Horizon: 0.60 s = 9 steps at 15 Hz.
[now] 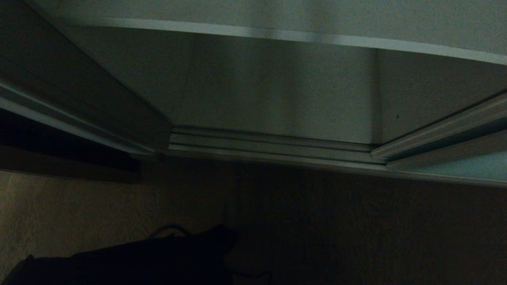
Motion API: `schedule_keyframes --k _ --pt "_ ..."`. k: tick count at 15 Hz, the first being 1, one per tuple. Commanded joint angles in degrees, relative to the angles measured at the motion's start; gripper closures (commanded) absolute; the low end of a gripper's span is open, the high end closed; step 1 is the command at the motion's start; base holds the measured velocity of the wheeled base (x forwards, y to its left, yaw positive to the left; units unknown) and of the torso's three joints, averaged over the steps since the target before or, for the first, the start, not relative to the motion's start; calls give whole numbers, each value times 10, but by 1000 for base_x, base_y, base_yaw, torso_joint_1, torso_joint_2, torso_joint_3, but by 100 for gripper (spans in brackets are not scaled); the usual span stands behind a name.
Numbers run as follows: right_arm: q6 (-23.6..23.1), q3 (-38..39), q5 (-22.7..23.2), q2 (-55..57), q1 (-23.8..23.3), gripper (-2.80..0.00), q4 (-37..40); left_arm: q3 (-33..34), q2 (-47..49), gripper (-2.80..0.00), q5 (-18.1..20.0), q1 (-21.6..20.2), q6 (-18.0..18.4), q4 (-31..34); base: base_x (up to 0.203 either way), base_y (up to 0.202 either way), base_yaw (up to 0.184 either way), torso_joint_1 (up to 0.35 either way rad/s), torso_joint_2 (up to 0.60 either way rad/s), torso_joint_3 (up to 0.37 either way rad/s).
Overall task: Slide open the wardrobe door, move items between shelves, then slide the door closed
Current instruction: Place the bag on the lower shelf
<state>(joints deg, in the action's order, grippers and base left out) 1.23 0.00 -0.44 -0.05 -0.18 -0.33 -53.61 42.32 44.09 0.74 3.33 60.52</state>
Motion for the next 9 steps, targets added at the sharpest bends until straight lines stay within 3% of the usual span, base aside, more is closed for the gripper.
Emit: schedule_keyframes --k 1,9 --pt "0 0 0 0 0 0 0 0 50 0 22 0 0 16 0 0 0 0 0 0" --pt "0 0 0 0 0 0 0 -17 228 0 47 17 2 19 0 0 0 0 0 0"
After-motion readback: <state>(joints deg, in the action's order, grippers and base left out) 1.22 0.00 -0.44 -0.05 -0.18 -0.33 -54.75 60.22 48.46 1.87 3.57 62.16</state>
